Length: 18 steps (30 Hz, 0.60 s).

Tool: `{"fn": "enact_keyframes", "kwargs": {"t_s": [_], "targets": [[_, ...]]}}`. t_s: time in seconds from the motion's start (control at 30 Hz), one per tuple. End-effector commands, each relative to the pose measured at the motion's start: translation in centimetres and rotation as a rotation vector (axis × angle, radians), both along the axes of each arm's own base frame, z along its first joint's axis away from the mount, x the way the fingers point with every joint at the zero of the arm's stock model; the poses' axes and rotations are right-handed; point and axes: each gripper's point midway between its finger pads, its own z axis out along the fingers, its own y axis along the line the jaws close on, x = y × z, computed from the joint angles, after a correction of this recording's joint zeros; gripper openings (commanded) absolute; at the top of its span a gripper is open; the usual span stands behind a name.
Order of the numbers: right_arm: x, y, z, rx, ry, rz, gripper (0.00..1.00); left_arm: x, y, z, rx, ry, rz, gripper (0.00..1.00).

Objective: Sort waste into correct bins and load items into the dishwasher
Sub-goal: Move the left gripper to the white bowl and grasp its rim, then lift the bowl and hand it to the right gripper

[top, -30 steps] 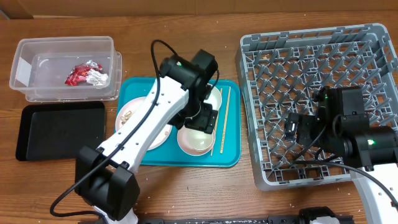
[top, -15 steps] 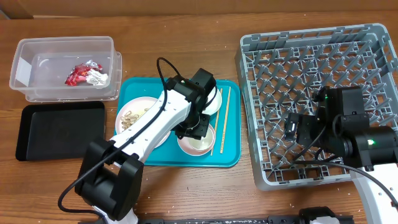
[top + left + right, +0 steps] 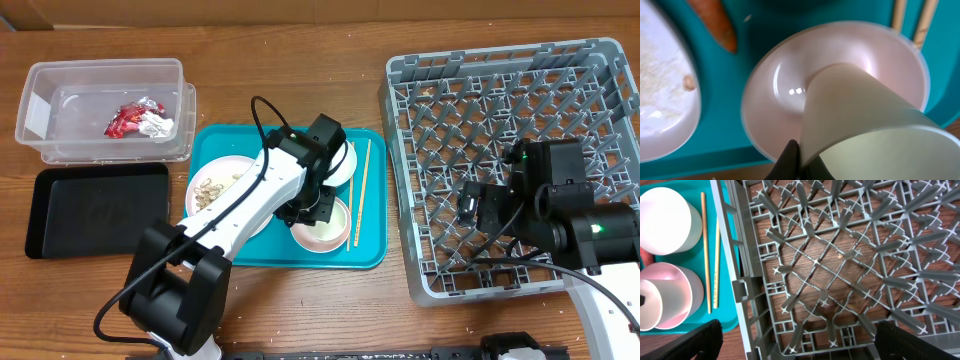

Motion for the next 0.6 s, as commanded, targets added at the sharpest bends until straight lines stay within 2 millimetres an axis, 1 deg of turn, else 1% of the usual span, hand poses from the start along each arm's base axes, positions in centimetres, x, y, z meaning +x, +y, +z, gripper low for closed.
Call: {"fn": "enact_keyframes", "kwargs": {"t_s": [0.0,0.03,0.07,0.13,0.17,0.2,0.23,0.27,0.3,0.33,0.37,0.4,0.43,0.47,0.5,0.53,0.57], "targets": [[0.5,-0.2,1.1,-0.005,-0.039,-0.007,1.0,2.5,2.1,2.7,0.033,-0.065,0.051,0.04],[0.5,-0.2,1.1,-0.005,-0.039,-0.007,1.0,3.1,2.3,3.7,0.02,-0.071,0.059,0.04],[0.5,-0.2,1.1,-0.005,-0.04,-0.007,1.0,4.2,2.3,5.7,-0.044,-0.077,0.066,0.04],[0.6,-0.2,1.2,-0.007,-0.045,-0.008,1.0,5.0,1.3,7.9,-0.181,-0.07,0.055,0.04],[0.8,-0.4,1.3,-0.014,-0.052,-0.012,1.0,5.2,0.4,9.1,-0.286,-0.057,0.04,0.04],[1.1,-0.6,1.4,-0.026,-0.066,-0.02,1.0,5.2,-0.5,10.1,-0.379,-0.046,0.018,0.04],[1.6,-1.0,1.7,-0.044,-0.091,-0.039,1.0,5.1,-2.2,12.0,-0.559,-0.022,-0.019,0.04],[2.2,-1.5,2.0,-0.056,-0.116,-0.077,1.0,5.0,-2.9,13.0,-0.651,-0.013,-0.039,0.04],[2.7,-1.8,2.3,-0.06,-0.141,-0.109,1.0,4.7,-3.8,14.5,-0.776,0.0,-0.066,0.04],[3.4,-1.7,2.8,-0.047,-0.179,-0.123,1.0,4.6,-4.3,15.7,-0.871,0.007,-0.088,0.04],[4.1,-1.1,3.3,-0.016,-0.209,-0.105,1.0,4.5,-4.7,16.5,-0.939,0.01,-0.1,0.04],[4.8,0.5,3.9,0.041,-0.246,-0.021,1.0,4.4,-4.9,17.2,-0.991,0.015,-0.105,0.04],[5.2,2.5,4.5,0.106,-0.276,0.101,1.0,4.4,-5.1,17.9,-1.035,0.018,-0.11,0.04],[5.0,5.3,5.4,0.192,-0.313,0.28,1.0,4.3,-5.3,18.3,-1.063,0.017,-0.118,0.04],[4.2,8.3,6.4,0.293,-0.353,0.483,1.0,4.4,-5.5,18.7,-1.088,0.012,-0.128,0.04],[3.2,10.4,7.2,0.374,-0.384,0.638,1.0,4.3,-5.7,18.9,-1.103,0.009,-0.137,0.04],[2.3,11.7,7.8,0.436,-0.403,0.743,1.0,4.2,-6.0,19.2,-1.126,0.006,-0.154,0.04]]}}
